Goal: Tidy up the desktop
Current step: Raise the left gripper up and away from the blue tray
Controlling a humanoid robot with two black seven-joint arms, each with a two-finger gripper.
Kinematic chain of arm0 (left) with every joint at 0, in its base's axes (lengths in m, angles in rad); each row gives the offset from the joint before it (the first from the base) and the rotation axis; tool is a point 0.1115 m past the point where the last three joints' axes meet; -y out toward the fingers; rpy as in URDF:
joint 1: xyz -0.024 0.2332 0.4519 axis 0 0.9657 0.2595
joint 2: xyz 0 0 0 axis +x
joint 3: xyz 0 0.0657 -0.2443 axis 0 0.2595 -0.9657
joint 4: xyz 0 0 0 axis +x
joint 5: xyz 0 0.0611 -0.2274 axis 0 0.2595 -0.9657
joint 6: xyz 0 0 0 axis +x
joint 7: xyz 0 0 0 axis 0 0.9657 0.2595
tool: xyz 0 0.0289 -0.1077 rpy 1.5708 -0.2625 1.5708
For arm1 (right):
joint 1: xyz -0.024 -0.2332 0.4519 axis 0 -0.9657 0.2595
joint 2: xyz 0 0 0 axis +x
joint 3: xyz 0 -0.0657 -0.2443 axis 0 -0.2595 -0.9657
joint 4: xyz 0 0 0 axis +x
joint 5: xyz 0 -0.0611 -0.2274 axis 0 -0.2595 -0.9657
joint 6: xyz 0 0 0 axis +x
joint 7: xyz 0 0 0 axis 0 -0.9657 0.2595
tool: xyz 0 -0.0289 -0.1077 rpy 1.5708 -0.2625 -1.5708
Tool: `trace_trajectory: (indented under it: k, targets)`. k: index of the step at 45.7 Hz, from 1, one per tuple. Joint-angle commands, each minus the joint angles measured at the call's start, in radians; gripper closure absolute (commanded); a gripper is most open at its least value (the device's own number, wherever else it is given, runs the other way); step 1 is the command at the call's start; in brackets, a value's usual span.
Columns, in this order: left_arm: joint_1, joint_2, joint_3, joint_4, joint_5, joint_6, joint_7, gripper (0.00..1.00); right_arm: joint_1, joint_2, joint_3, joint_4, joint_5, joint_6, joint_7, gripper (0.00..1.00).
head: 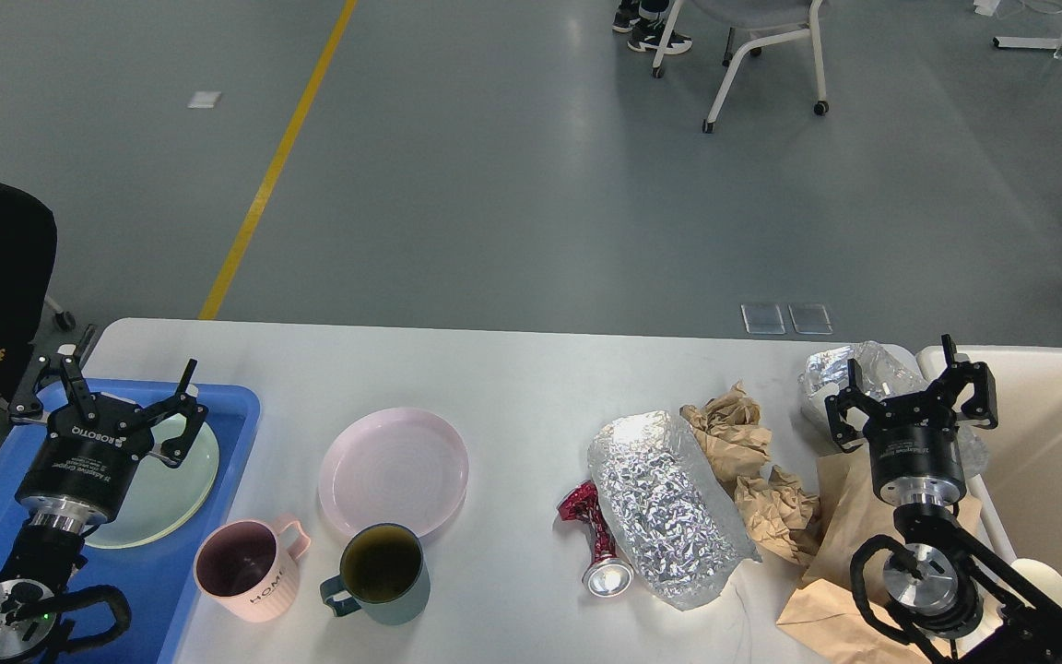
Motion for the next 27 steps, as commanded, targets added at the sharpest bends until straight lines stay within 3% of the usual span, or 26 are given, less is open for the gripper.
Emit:
trace_trajectory:
  k: [1,15,23,27]
  targets:
    - [-0.003,0.003,0.005,0.004,0.000,-0.003,-0.004,0.04,0.000,0.000,0.000,0.000,0.000,0.000,0.000,0.00]
    - [-0.015,0.059,-0.005,0.009,0.002,0.017,0.008,0.04,0.000,0.000,0.000,0.000,0.000,0.000,0.000,0.00]
    - [-0.069,0.236,0.051,0.009,0.003,0.036,0.010,0.04,0.000,0.000,0.000,0.000,0.000,0.000,0.000,0.00]
    - [-0.142,0.366,0.195,0.009,-0.011,0.039,-0.009,0.04,0.000,0.000,0.000,-0.002,0.000,0.000,0.000,0.00]
